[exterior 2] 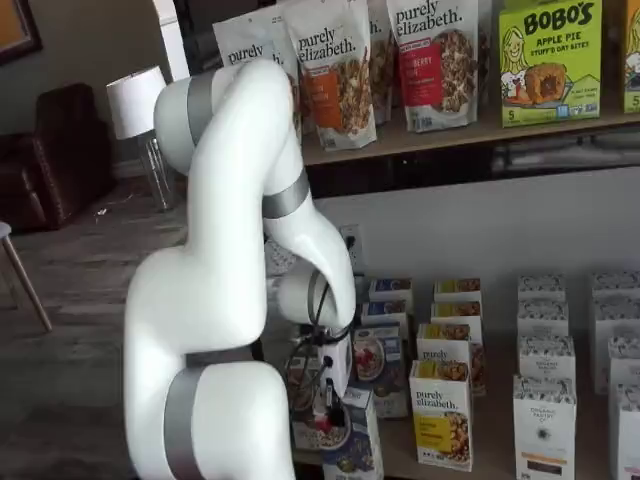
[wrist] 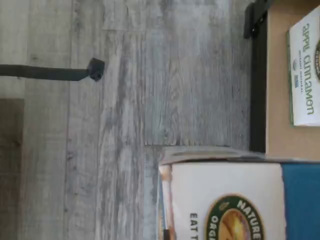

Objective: Pick up the blue and white box that is on the bottom shelf, the second box from the left

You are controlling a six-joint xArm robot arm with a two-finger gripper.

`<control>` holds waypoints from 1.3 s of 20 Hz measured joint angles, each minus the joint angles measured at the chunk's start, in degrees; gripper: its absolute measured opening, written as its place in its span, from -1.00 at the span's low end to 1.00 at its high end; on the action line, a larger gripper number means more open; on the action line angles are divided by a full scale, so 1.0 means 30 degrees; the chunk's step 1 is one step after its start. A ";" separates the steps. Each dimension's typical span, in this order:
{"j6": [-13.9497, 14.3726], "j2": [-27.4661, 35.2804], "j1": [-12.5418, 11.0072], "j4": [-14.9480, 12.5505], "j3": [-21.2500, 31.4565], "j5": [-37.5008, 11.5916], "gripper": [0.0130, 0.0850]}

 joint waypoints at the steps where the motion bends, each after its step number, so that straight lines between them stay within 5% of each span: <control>1: 0.0099 -0.0362 0.0067 -0.0044 0.0380 -0.0069 0.00; 9: 0.1440 -0.3725 0.0464 -0.0978 0.3196 -0.0057 0.00; 12: 0.1512 -0.5335 0.0522 -0.0925 0.3977 0.0905 0.00; 17: 0.3302 -0.8244 0.0464 -0.2773 0.5129 0.2651 0.00; 26: 0.4578 -1.2080 0.0859 -0.3610 0.5733 0.5919 0.00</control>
